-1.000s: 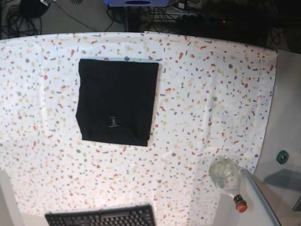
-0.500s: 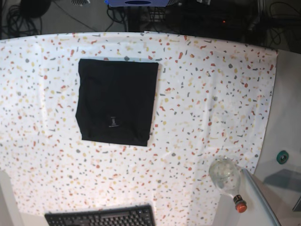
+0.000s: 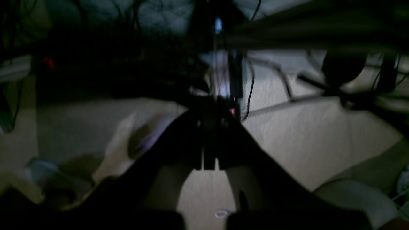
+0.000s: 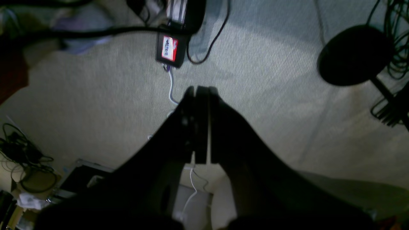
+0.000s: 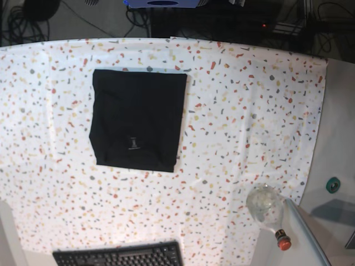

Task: Layout the t-shirt on the table in an organized manner, then fold the t-shirt properly

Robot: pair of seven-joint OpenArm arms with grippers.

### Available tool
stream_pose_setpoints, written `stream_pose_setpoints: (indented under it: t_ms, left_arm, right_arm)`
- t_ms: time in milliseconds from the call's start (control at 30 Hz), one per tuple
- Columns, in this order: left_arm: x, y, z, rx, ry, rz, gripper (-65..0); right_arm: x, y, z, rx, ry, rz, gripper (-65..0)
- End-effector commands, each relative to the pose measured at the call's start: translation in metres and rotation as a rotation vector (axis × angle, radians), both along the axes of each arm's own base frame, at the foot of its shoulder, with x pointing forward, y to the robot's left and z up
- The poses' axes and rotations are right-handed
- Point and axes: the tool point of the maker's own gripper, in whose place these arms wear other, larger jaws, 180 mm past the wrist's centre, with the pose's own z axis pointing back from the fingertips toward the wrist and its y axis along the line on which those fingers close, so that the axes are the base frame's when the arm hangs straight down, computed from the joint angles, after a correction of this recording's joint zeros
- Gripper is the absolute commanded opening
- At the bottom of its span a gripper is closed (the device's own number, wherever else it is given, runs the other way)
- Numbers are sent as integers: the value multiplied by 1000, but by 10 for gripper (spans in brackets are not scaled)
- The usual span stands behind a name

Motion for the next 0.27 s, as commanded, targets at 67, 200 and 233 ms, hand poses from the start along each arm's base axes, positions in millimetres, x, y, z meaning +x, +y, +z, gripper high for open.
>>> stream_pose_setpoints:
  t_ms: [67, 200, 233]
  left_arm:
    - [-2, 9, 0, 36, -10, -5, -650]
    - [3, 17, 1, 49, -20, -5, -650]
    - [11, 17, 0, 48, -35, -4, -650]
  right_arm:
    - [-5, -7, 1, -6, 6, 2, -650]
    - [5, -2, 0, 5, -19, 2, -650]
    - [11, 0, 0, 13, -36, 2, -650]
